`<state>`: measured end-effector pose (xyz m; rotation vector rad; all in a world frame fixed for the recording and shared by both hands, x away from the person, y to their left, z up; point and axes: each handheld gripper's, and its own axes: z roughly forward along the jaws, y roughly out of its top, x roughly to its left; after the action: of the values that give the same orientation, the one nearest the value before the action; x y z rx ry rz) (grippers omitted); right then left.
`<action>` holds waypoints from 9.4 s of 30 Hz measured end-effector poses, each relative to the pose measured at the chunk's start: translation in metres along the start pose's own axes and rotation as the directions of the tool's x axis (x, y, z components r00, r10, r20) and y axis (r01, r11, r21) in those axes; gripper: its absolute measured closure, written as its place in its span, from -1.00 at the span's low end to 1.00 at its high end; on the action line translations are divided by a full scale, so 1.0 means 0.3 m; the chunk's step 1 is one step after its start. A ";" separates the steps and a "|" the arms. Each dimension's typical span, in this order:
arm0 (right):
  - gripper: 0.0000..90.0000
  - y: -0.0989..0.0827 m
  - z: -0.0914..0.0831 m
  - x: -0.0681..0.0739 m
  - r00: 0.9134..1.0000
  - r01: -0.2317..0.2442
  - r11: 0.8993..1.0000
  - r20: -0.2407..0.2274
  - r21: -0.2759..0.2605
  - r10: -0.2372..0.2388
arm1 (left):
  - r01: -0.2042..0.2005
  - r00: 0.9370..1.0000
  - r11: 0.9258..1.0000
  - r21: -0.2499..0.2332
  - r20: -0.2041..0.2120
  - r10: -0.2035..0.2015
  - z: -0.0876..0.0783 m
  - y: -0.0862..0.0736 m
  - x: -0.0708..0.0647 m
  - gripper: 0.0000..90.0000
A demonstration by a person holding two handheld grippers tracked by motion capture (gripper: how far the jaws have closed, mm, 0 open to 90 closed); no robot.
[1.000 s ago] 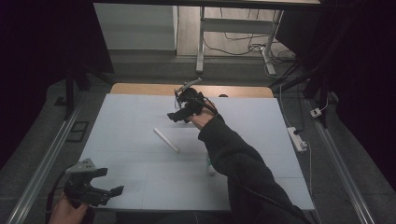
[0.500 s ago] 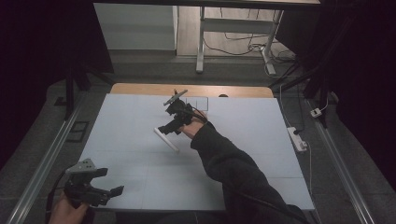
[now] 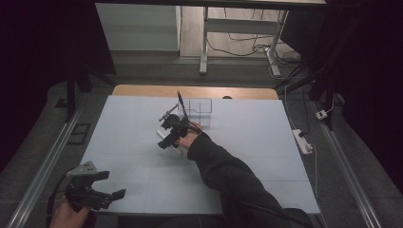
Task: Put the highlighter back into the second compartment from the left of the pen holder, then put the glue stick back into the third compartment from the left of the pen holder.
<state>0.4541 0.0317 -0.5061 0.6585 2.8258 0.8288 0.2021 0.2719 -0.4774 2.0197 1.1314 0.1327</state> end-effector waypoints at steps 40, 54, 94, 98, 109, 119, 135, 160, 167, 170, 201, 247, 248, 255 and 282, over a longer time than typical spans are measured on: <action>0.75 0.000 0.033 -0.004 0.995 -0.100 0.991 0.037 0.091 0.097 | -0.012 1.000 1.000 0.011 0.002 0.012 0.003 0.001 -0.003 -0.97; 0.75 0.015 -0.043 0.013 0.999 -0.029 0.999 0.023 -0.034 0.030 | -0.011 1.000 1.000 0.011 0.002 0.011 0.003 0.002 -0.003 -0.97; 0.75 0.014 -0.398 -0.200 0.971 -0.102 0.889 0.150 -0.447 0.187 | 0.012 1.000 1.000 0.002 0.005 -0.012 0.001 0.001 0.005 -0.98; 0.75 -0.001 -0.392 -0.245 0.961 -0.138 0.877 0.151 -0.460 0.230 | 0.011 1.000 1.000 0.002 0.004 -0.011 0.002 0.002 0.005 -0.98; 0.75 0.003 -0.349 -0.310 0.942 -0.164 0.857 0.182 -0.488 0.283 | 0.013 1.000 1.000 0.001 0.008 -0.013 0.001 0.001 0.006 -0.98; 0.75 0.033 -0.309 -0.343 0.933 -0.159 0.851 0.205 -0.501 0.295 | 0.015 1.000 1.000 0.000 0.008 -0.015 0.000 0.000 0.006 -0.98; 0.74 0.040 -0.236 -0.372 0.919 -0.169 0.841 0.226 -0.514 0.323 | 0.016 1.000 1.000 -0.002 0.010 -0.016 -0.001 -0.001 0.007 -0.98; 0.42 -0.003 -0.230 -0.359 0.919 -0.211 0.864 0.207 -0.457 0.334 | 0.009 1.000 1.000 0.005 0.008 -0.009 0.002 0.001 0.006 -0.98; 0.10 0.007 -0.288 -0.348 0.925 -0.200 0.868 0.204 -0.455 0.320 | 0.010 1.000 1.000 0.006 0.008 -0.010 0.002 0.001 0.005 -0.98; -0.01 0.006 -0.315 -0.341 0.925 -0.210 0.868 0.196 -0.450 0.325 | 0.009 1.000 1.000 0.006 0.008 -0.010 0.002 0.002 0.005 -0.98; -0.89 -0.167 -0.462 -0.230 0.970 -0.162 0.946 0.129 -0.280 0.205 | 0.017 1.000 1.000 0.008 0.004 -0.017 0.005 0.004 0.006 -0.98; -1.00 -0.471 -0.501 -0.136 0.984 -0.128 0.980 0.103 -0.150 0.144 | 0.005 1.000 1.000 0.004 0.003 -0.005 0.004 0.004 0.001 -0.98; -1.00 -0.473 -0.495 -0.137 0.984 -0.126 0.982 0.110 -0.142 0.142 | 0.005 1.000 1.000 0.004 0.003 -0.005 0.004 0.004 0.001 -0.98; -1.00 -0.475 -0.461 -0.155 0.979 -0.143 0.984 0.134 -0.103 0.156 | 0.005 1.000 1.000 0.007 0.003 -0.005 0.005 0.005 0.002 -0.98; 0.99 -0.441 -0.370 -0.199 0.993 -0.117 0.992 0.033 0.037 0.116 | 0.006 1.000 1.000 0.012 0.004 -0.006 0.006 0.005 0.002 -0.97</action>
<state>0.4322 -0.1485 -0.4842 0.8413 2.8049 0.7756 0.2043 0.2708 -0.4778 2.0259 1.1377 0.1195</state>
